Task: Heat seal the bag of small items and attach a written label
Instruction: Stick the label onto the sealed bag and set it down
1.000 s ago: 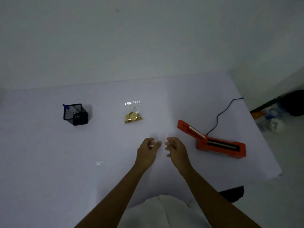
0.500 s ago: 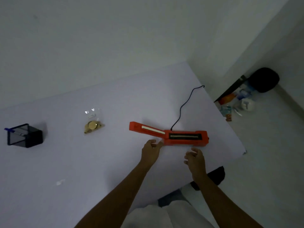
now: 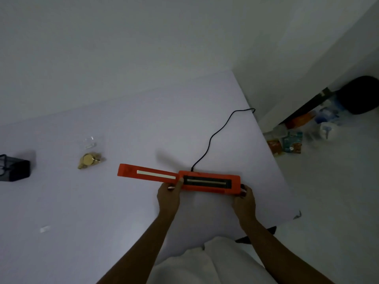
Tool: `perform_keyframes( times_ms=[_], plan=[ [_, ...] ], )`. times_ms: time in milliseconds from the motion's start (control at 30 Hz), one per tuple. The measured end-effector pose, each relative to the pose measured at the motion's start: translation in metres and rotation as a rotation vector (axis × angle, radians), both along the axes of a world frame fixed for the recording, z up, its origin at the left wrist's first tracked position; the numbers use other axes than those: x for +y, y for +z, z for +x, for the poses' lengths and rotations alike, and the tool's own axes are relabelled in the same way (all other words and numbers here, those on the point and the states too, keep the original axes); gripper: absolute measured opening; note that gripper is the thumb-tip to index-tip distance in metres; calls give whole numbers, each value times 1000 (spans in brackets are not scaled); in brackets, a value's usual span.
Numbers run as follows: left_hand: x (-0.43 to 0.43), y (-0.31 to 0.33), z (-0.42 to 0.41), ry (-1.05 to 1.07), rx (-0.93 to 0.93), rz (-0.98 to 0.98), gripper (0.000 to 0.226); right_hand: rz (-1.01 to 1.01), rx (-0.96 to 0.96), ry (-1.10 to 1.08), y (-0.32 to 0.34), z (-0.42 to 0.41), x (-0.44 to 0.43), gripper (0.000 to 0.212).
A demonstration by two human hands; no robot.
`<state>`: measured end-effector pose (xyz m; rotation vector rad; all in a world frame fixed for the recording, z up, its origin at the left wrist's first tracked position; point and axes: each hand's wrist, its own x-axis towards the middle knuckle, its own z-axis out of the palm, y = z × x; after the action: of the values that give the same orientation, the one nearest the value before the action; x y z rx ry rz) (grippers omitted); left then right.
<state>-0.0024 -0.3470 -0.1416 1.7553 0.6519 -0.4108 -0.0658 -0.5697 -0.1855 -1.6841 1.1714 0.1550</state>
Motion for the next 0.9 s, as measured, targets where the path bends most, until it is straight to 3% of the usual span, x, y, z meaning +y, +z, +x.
perform_keyframes(
  times_ms=[200,600,900],
  plan=[
    [0,11,55,43,-70,-11,22,95,-26,63,-3,62,-8,40],
    [2,9,188,138,-96,-20,24,143,-91,181,0,224,-15,35],
    [3,-3,210,143,-96,-37,19,145,-102,214,-7,256,-15,39]
  ],
)
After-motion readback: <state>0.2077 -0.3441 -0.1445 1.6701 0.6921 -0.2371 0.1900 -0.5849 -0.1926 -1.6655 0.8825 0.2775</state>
